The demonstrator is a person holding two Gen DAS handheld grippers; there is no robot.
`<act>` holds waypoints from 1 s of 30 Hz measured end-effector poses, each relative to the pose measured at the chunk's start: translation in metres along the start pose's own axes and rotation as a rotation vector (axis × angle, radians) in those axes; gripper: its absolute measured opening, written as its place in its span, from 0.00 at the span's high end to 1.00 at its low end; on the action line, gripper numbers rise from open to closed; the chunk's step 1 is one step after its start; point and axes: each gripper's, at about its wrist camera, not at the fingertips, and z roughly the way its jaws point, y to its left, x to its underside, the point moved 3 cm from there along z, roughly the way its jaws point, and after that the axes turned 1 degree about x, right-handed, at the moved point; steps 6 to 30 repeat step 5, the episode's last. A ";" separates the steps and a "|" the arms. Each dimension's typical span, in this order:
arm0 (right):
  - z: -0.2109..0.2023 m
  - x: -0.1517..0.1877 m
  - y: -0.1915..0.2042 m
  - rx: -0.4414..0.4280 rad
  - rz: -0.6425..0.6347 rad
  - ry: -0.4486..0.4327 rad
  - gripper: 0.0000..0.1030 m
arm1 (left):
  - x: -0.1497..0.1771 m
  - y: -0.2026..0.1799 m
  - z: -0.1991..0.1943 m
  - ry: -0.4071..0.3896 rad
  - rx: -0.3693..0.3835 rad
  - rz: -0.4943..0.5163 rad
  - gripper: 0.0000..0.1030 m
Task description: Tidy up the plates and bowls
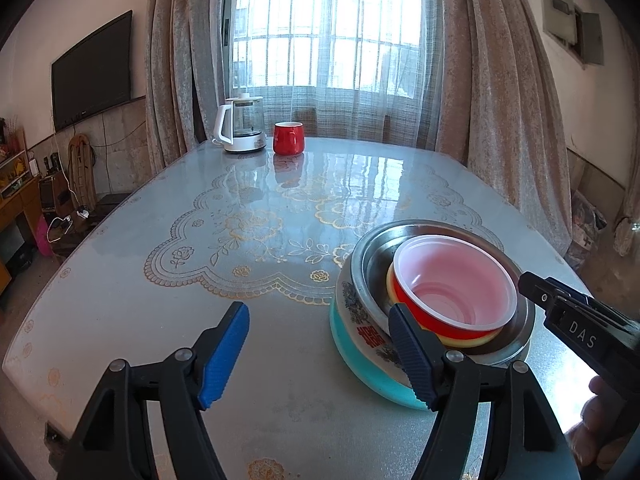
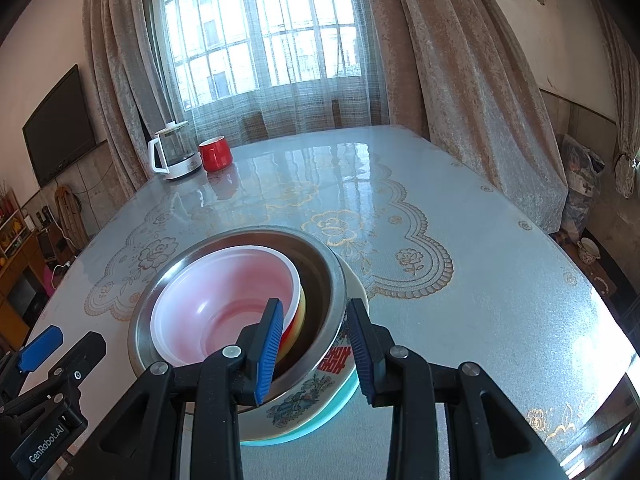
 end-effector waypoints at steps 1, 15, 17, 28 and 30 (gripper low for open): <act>0.000 0.000 -0.001 -0.001 0.003 -0.001 0.68 | 0.000 0.002 0.000 -0.003 0.009 -0.009 0.30; -0.003 -0.005 -0.005 0.005 0.002 -0.021 0.68 | -0.001 0.003 0.001 0.002 0.016 -0.002 0.28; -0.003 -0.005 -0.005 0.005 0.002 -0.021 0.68 | -0.001 0.003 0.001 0.002 0.016 -0.002 0.28; -0.003 -0.005 -0.005 0.005 0.002 -0.021 0.68 | -0.001 0.003 0.001 0.002 0.016 -0.002 0.28; -0.003 -0.005 -0.005 0.005 0.002 -0.021 0.68 | -0.001 0.003 0.001 0.002 0.016 -0.002 0.28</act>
